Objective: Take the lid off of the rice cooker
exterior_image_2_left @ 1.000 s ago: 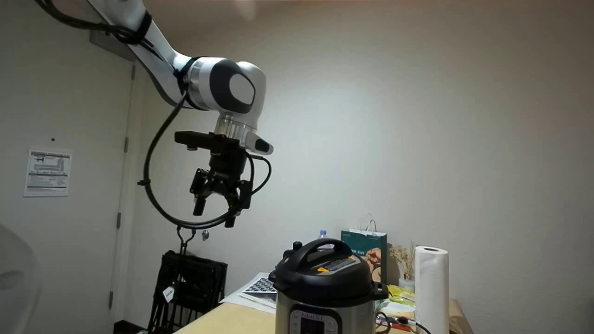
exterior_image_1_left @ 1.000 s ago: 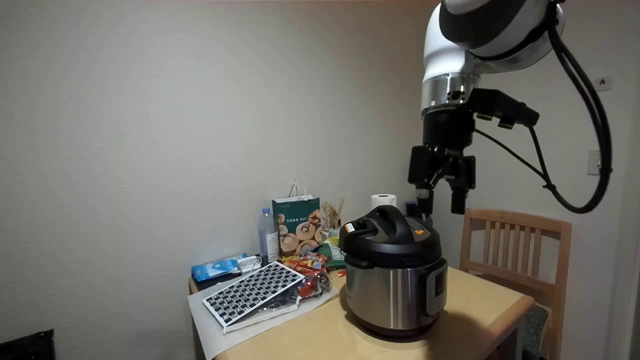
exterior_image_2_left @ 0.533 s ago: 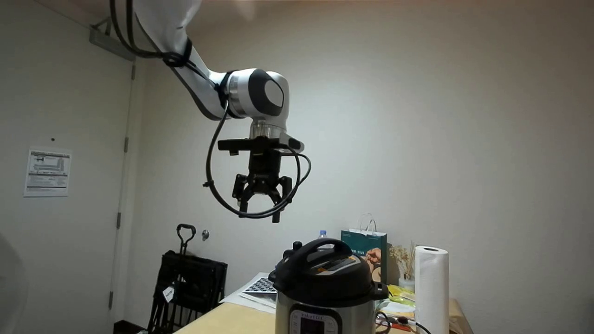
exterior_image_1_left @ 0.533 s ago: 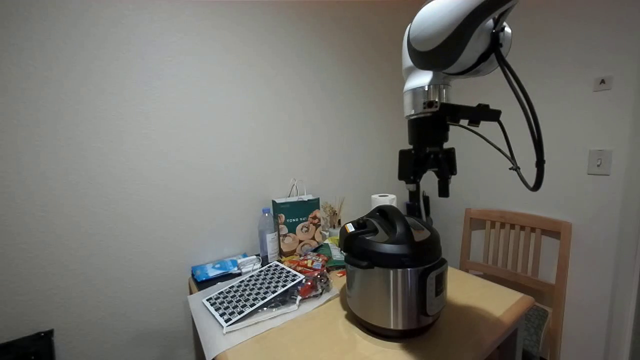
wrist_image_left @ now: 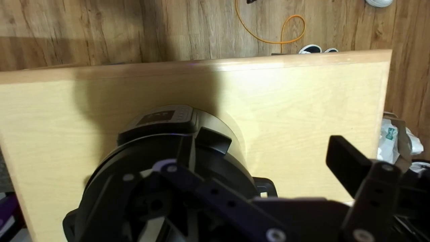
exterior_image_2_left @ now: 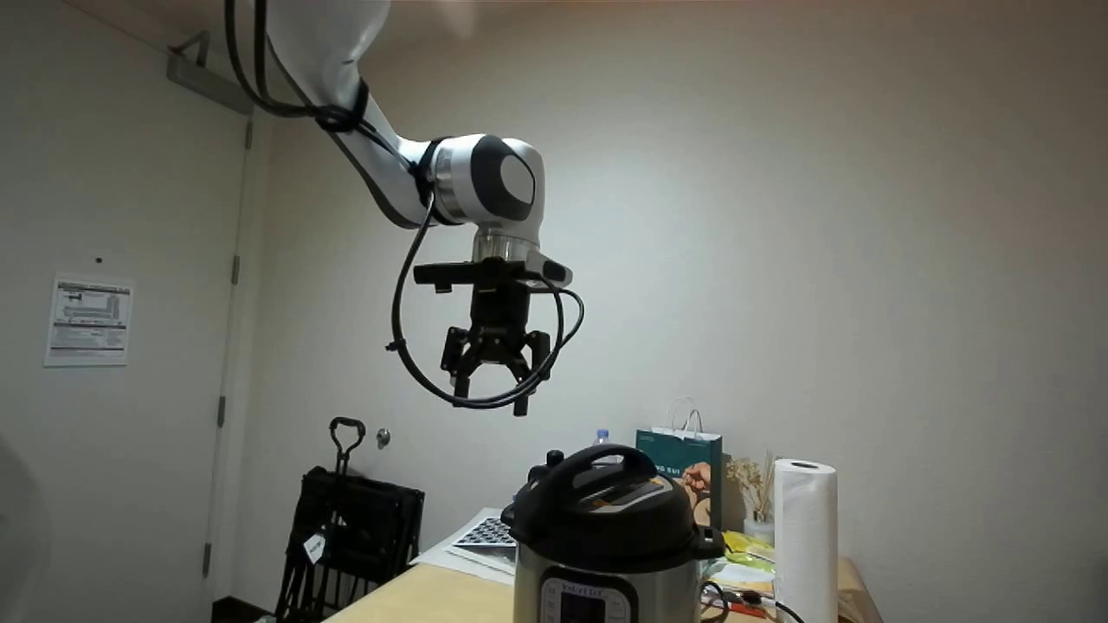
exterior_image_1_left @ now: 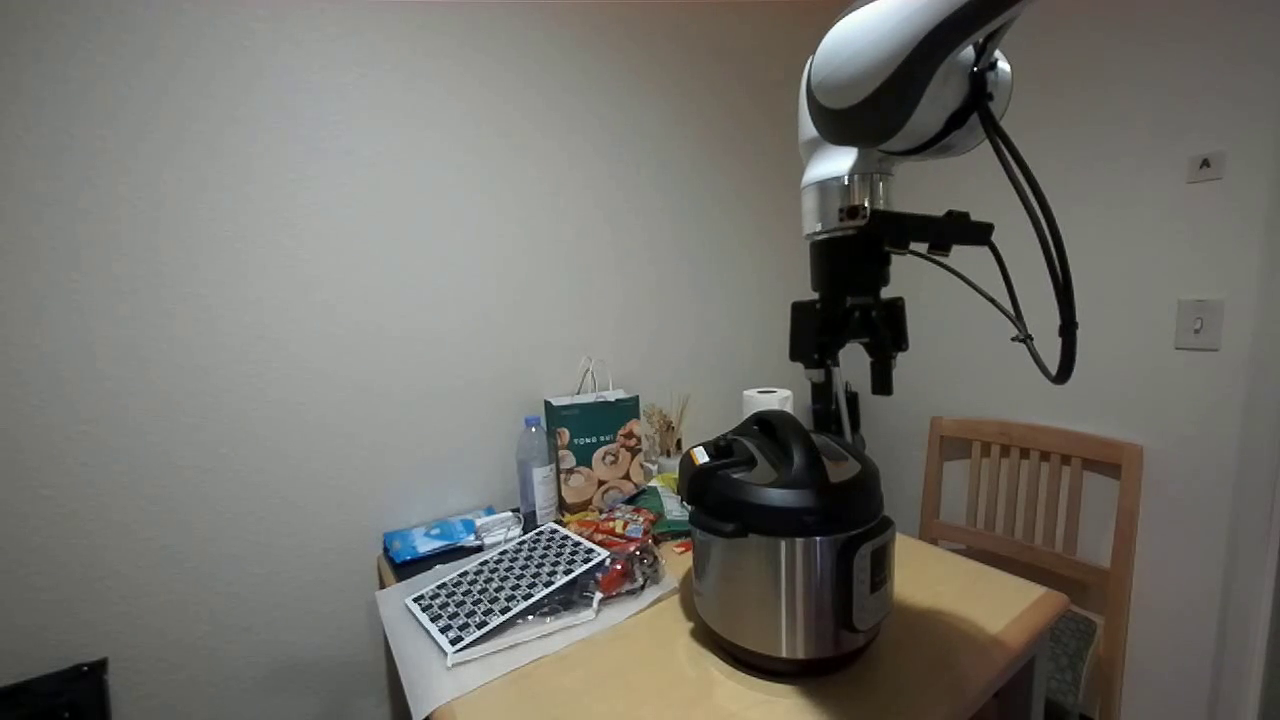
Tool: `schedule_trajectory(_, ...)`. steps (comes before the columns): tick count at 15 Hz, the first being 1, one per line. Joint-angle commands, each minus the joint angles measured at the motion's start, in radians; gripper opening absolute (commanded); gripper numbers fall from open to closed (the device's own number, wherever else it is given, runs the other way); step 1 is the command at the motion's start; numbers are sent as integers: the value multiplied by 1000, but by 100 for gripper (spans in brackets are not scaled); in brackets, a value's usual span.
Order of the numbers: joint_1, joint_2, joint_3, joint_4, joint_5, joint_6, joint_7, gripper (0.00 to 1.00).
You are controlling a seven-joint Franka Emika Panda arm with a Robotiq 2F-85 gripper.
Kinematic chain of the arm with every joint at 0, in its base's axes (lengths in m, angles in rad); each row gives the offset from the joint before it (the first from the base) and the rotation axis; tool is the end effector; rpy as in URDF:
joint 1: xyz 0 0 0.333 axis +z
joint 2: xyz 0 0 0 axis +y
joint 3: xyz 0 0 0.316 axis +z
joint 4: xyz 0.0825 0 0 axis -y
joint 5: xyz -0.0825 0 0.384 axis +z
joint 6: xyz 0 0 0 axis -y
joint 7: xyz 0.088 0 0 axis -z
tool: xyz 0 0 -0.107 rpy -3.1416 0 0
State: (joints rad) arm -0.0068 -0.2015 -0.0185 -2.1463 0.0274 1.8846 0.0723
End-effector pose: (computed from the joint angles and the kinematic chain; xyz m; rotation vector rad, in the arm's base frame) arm 0.4865 -0.0106 0.4835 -3.1077 0.1654 0.0948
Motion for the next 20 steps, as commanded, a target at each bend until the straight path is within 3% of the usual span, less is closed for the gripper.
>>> schedule_trajectory(1, -32, 112, -16, 108, -1, 16, 78, 100)
schedule_trajectory(8, -54, 343, -57, 376, -8, -17, 139, 100)
schedule_trajectory(9, -51, 279, -56, 298, 0, 10, 111, 100)
schedule_trajectory(15, -49, 302, -57, 319, 0, 11, 111, 100)
schedule_trajectory(20, -56, 398, -65, 422, 1, -4, 111, 100)
